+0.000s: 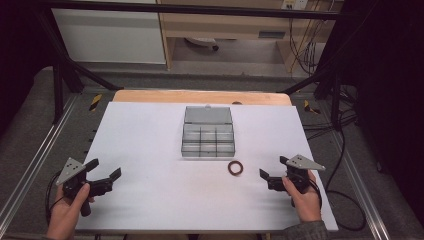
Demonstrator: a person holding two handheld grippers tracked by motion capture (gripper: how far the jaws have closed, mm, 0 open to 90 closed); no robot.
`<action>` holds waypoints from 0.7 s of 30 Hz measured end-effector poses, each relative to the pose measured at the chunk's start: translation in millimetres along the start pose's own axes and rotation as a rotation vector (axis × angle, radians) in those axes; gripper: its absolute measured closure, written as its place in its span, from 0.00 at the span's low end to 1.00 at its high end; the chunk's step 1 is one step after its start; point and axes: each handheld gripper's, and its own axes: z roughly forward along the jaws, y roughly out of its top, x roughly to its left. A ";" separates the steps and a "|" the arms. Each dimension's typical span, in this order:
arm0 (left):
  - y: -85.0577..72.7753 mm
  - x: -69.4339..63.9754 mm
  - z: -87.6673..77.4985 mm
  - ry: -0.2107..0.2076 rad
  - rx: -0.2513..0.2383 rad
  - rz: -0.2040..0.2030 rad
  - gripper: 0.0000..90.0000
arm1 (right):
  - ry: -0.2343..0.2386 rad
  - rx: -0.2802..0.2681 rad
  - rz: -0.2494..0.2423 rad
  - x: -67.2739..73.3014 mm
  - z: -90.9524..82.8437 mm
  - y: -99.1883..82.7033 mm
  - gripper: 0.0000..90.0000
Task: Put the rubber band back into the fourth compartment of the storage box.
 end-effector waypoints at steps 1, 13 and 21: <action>-0.2 -0.3 0.4 0.000 0.002 -0.001 0.07 | -0.001 0.004 -0.004 0.7 0.7 0.5 0.05; -1.4 -3.9 3.8 -0.005 0.030 0.025 0.07 | -0.049 0.001 -0.003 5.7 4.1 14.6 0.04; -2.9 -10.0 7.0 -0.017 0.045 0.039 0.07 | -0.070 0.014 -0.014 15.0 18.2 36.9 0.05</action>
